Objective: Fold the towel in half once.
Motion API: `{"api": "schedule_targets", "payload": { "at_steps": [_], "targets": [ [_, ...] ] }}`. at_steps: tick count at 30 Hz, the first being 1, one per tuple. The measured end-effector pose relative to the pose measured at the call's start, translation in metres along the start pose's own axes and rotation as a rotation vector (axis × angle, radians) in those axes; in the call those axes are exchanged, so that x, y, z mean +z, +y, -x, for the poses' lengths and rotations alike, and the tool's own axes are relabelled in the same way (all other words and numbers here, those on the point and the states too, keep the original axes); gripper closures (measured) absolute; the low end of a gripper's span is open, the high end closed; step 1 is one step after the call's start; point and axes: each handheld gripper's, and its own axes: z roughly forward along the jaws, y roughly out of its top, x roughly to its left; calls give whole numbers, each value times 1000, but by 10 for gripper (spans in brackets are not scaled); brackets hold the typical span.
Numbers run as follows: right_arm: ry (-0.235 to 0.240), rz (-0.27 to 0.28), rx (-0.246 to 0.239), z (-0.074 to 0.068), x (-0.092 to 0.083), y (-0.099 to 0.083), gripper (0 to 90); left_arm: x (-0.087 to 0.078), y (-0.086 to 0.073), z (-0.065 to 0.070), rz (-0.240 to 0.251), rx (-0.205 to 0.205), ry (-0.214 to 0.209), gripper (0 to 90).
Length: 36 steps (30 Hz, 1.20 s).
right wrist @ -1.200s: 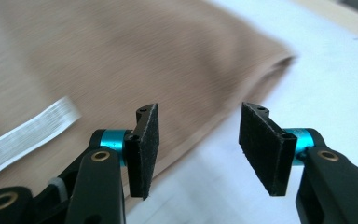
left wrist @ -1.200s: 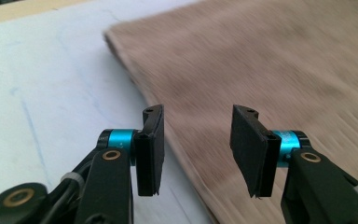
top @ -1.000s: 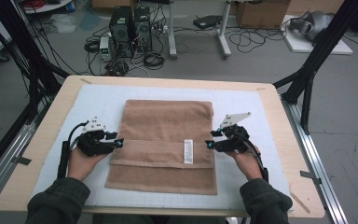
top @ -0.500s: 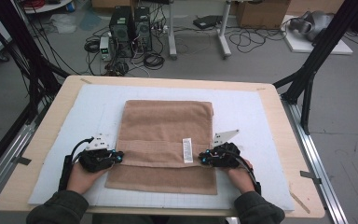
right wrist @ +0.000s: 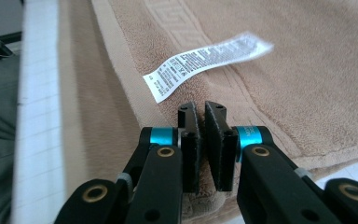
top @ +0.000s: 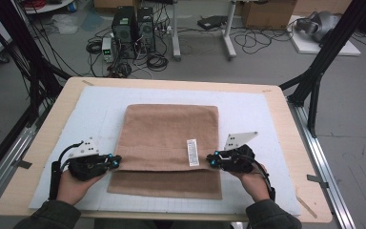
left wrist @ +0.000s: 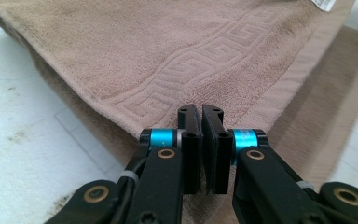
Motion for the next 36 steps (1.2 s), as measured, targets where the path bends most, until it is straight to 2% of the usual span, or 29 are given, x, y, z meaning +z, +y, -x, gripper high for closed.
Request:
{"api": "schedule_targets", "payload": {
  "at_steps": [1,6,9,11,12,13,14,15,16,19,21,25,29,31,32,33,35,36],
  "targets": [
    [6,3,-3,-4,-2,0,846,-2,-2,2,-7,12,0,860],
    [37,-5,-18,-23,-6,-8,844,-8,-17,14,-18,10,-19,860],
    [50,-26,-28,-30,-4,-14,844,-10,-24,19,-31,21,-17,860],
    [65,-30,-21,-34,0,-18,836,-9,-31,20,-38,16,-18,859],
    [80,-42,-16,-35,4,-22,808,-8,-33,20,-47,16,-19,856],
    [89,-49,-10,-34,7,-24,737,-6,-36,19,-63,9,-22,841],
    [100,-60,9,-33,10,-27,687,-3,-38,19,-75,-5,-18,769],
    [97,-66,19,-32,12,-29,671,-2,-40,18,-96,-10,-20,679],
    [100,-53,22,-32,13,-30,668,-1,-42,17,-101,-17,-33,639],
    [124,-33,19,-34,14,-28,636,1,-43,17,-99,-20,-42,608],
    [148,-56,5,-36,21,-29,599,2,-43,18,-103,-4,-38,597],
    [159,-102,-16,-41,33,-33,526,2,-44,21,-107,12,-36,560],
    [161,-81,-27,-41,34,-37,541,4,-44,24,-108,43,-15,566],
    [143,-92,-53,-44,35,-36,566,4,-44,24,-103,45,-17,623],
    [137,-101,-68,-44,35,-35,584,3,-44,23,-104,38,-22,675],
    [141,-105,-64,-44,35,-34,590,3,-44,22,-105,34,-26,703],
    [162,-102,-46,-41,35,-35,587,2,-43,19,-109,6,-47,693],
    [170,-98,-33,-39,34,-35,558,0,-43,18,-108,0,-52,665]
  ]
}}
